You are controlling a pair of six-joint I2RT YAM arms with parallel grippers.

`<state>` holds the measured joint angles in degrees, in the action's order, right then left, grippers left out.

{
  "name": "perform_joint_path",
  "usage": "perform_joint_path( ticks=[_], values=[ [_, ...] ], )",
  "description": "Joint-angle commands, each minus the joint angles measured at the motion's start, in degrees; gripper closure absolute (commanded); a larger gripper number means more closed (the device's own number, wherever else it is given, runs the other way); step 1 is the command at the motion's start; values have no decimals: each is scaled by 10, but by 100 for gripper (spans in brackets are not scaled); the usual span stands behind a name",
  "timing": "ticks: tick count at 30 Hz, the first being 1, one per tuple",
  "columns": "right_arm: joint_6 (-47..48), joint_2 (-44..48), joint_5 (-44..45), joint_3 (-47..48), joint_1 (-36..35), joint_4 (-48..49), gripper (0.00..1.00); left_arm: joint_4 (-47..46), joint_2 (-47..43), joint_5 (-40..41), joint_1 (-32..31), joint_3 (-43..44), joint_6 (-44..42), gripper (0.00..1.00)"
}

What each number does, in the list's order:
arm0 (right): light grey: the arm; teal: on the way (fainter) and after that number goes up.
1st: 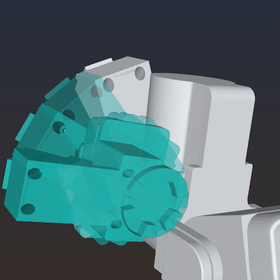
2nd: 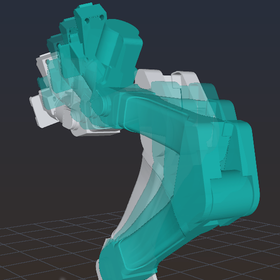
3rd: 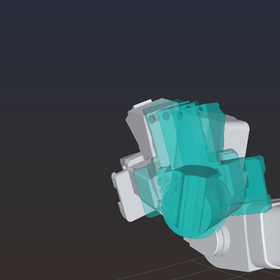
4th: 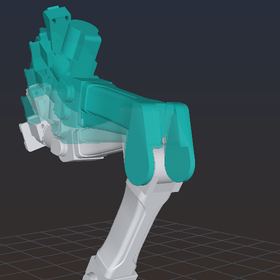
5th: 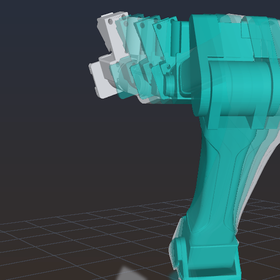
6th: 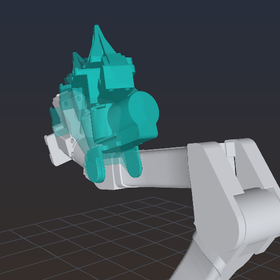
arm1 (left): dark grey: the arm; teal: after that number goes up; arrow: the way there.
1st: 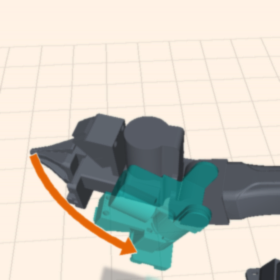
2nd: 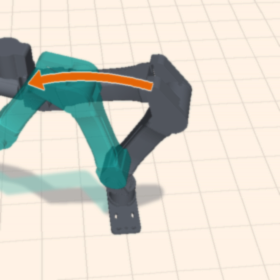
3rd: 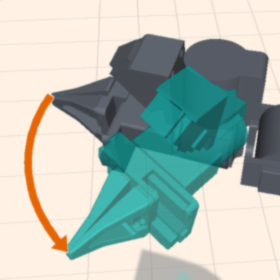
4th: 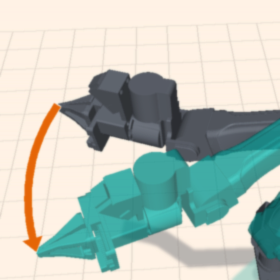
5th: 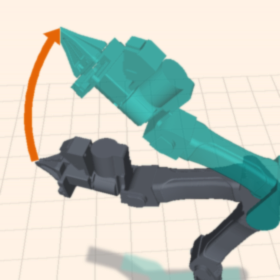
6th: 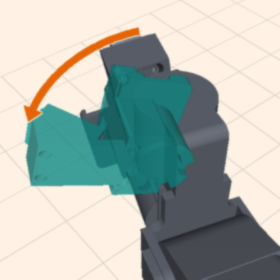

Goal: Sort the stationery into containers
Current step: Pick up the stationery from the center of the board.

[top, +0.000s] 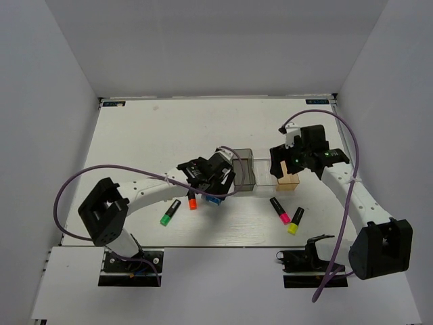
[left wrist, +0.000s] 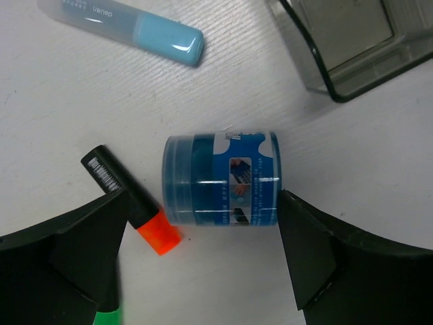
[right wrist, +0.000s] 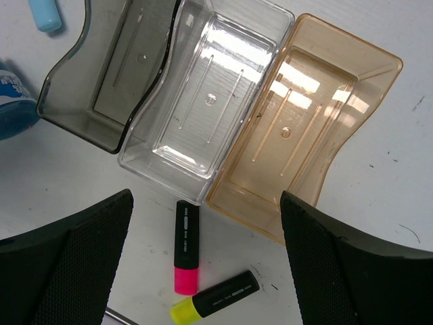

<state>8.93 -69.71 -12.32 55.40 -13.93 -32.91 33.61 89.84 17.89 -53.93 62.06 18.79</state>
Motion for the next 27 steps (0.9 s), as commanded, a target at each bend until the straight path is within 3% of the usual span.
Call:
perform_joint_path(
  ticks=[1,9,13,16,20,23,24,26,27],
  values=[
    [-7,15,-4,3,7,6,10,-20,15,23,-10,24,50,0],
    [-2,18,-8,-2,15,8,10,-29,37,-25,-14,16,107,0],
    [-1,17,-17,-4,20,10,10,-31,50,-11,-16,-3,128,0],
    [-1,20,-19,-4,22,8,10,-30,66,-5,-16,-8,145,5],
    [0,27,-30,-8,29,10,10,-32,81,3,-17,-11,151,19],
    [1,29,-33,-9,34,10,10,-33,82,4,-18,-7,151,51],
    [2,31,-37,-9,36,9,10,-31,82,4,-19,-4,151,77],
    [2,29,-39,-11,38,9,10,-21,74,8,-22,6,144,96],
    [2,31,-44,-11,39,10,10,-10,70,10,-24,18,141,100]
  ],
)
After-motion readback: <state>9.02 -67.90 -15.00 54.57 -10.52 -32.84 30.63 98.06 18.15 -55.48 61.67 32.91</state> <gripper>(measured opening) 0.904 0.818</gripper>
